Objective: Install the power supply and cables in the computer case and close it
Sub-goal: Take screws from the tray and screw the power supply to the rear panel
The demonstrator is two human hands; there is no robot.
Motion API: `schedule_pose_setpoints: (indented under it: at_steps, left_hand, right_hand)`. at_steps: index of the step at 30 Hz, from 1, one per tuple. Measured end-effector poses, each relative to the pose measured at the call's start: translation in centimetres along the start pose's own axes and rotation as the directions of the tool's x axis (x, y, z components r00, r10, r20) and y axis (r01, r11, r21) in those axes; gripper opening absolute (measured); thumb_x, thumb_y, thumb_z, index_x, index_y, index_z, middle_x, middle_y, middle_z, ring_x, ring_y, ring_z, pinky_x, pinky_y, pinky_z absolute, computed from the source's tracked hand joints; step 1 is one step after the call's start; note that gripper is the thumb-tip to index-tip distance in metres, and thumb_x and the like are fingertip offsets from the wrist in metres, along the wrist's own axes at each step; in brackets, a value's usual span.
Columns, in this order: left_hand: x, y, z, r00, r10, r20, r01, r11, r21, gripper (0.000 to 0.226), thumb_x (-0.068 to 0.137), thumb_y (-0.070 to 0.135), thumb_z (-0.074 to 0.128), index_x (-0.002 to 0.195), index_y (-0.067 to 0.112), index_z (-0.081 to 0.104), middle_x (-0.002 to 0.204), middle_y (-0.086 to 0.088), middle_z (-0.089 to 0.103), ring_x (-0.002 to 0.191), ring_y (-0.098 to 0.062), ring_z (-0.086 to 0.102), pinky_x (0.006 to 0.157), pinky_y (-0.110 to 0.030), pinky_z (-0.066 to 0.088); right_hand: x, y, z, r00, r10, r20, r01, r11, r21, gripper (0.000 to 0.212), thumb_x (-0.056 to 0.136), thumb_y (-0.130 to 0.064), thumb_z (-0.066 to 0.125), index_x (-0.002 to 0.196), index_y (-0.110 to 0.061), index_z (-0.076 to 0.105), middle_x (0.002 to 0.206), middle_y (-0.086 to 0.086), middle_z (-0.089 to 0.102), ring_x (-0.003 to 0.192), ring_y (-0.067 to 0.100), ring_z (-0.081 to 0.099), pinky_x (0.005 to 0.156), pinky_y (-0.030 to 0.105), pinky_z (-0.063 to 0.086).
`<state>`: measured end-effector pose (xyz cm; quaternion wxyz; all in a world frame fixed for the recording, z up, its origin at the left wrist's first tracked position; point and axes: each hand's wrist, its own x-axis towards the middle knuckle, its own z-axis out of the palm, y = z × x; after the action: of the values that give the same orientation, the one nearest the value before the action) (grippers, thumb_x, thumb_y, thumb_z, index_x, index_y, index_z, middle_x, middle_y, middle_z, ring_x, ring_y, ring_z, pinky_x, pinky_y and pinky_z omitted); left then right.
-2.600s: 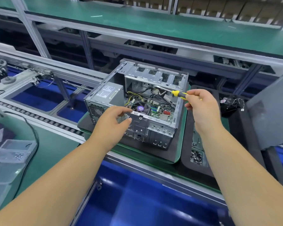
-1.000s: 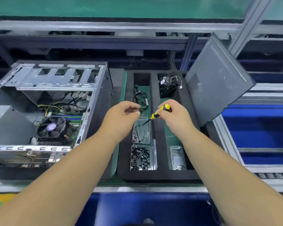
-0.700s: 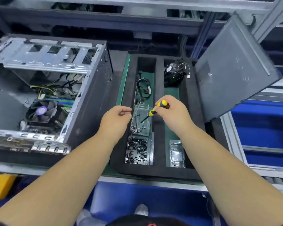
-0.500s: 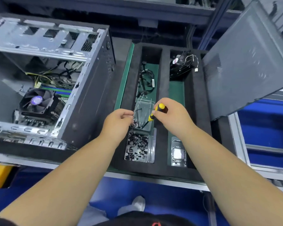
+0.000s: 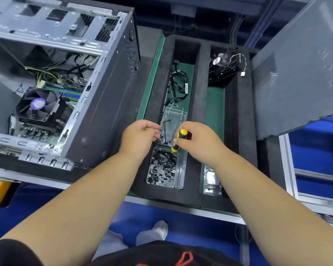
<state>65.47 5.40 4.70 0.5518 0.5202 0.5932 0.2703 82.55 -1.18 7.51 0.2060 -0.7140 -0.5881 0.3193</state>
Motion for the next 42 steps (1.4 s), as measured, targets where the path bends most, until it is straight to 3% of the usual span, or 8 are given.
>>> schedule_pose_setpoints:
  at_steps: [14,25,33,37,39,42]
  left_hand:
    - [0.4,0.0,-0.2,1.0,0.01,0.022,-0.009,0.999,-0.035,0.031,0.083,-0.002,0.046,0.088,0.015,0.071,0.083,-0.002,0.072,0.075,-0.008,0.069,0.065,-0.016,0.052]
    - [0.4,-0.1,-0.3,0.999,0.012,0.045,-0.01,0.999,-0.042,0.03,0.085,-0.001,0.046,0.091,0.015,0.071,0.086,-0.002,0.072,0.075,-0.006,0.069,0.069,-0.017,0.054]
    - [0.4,-0.1,-0.8,0.995,0.005,0.103,-0.005,1.0,-0.007,0.029,0.086,0.001,0.047,0.093,0.016,0.071,0.086,-0.001,0.072,0.083,-0.012,0.07,0.078,-0.025,0.056]
    - [-0.3,0.2,-0.5,0.988,0.034,0.15,-0.053,0.991,0.125,0.027,0.09,0.006,0.049,0.091,0.022,0.071,0.085,0.002,0.072,0.084,-0.011,0.069,0.081,-0.027,0.054]
    - [-0.8,0.9,-0.1,0.978,0.026,0.206,-0.06,0.985,0.16,0.028,0.095,0.008,0.047,0.09,0.022,0.07,0.09,0.001,0.072,0.08,-0.011,0.068,0.077,-0.025,0.054]
    - [-1.5,2.6,0.5,0.947,-0.089,0.309,0.057,0.992,0.112,0.026,0.101,0.013,0.042,0.1,0.014,0.068,0.093,-0.004,0.071,0.073,-0.013,0.066,0.07,-0.022,0.053]
  right_hand:
    - [-0.1,-1.0,2.4,0.971,-0.119,0.208,0.132,0.99,-0.052,0.015,0.083,-0.037,0.07,0.084,-0.023,0.066,0.083,-0.004,0.061,0.089,0.012,0.052,0.081,0.039,0.05]
    - [0.0,-1.2,2.3,0.97,-0.133,0.205,0.154,0.984,-0.089,0.015,0.085,-0.037,0.068,0.085,-0.023,0.065,0.08,-0.007,0.059,0.089,0.012,0.05,0.08,0.038,0.049]
    - [0.2,-1.6,-1.0,0.992,-0.099,0.075,0.097,0.995,0.034,0.013,0.084,-0.033,0.07,0.084,-0.021,0.065,0.082,0.001,0.065,0.08,0.019,0.06,0.075,0.043,0.052]
    - [0.1,-1.4,-3.3,0.997,-0.061,-0.042,0.068,0.976,0.207,0.012,0.085,-0.03,0.069,0.08,-0.02,0.064,0.077,0.003,0.068,0.057,0.007,0.047,0.055,0.027,0.04]
    - [0.0,-1.5,-4.7,0.991,-0.015,-0.132,0.057,0.944,0.325,0.012,0.084,-0.028,0.067,0.08,-0.017,0.064,0.076,0.007,0.068,0.057,0.008,0.045,0.054,0.022,0.037]
    - [-0.1,-1.9,-6.8,0.968,0.053,-0.245,0.068,0.886,0.459,0.014,0.083,-0.029,0.064,0.076,-0.017,0.062,0.072,-0.002,0.07,0.061,0.01,0.045,0.053,0.019,0.036]
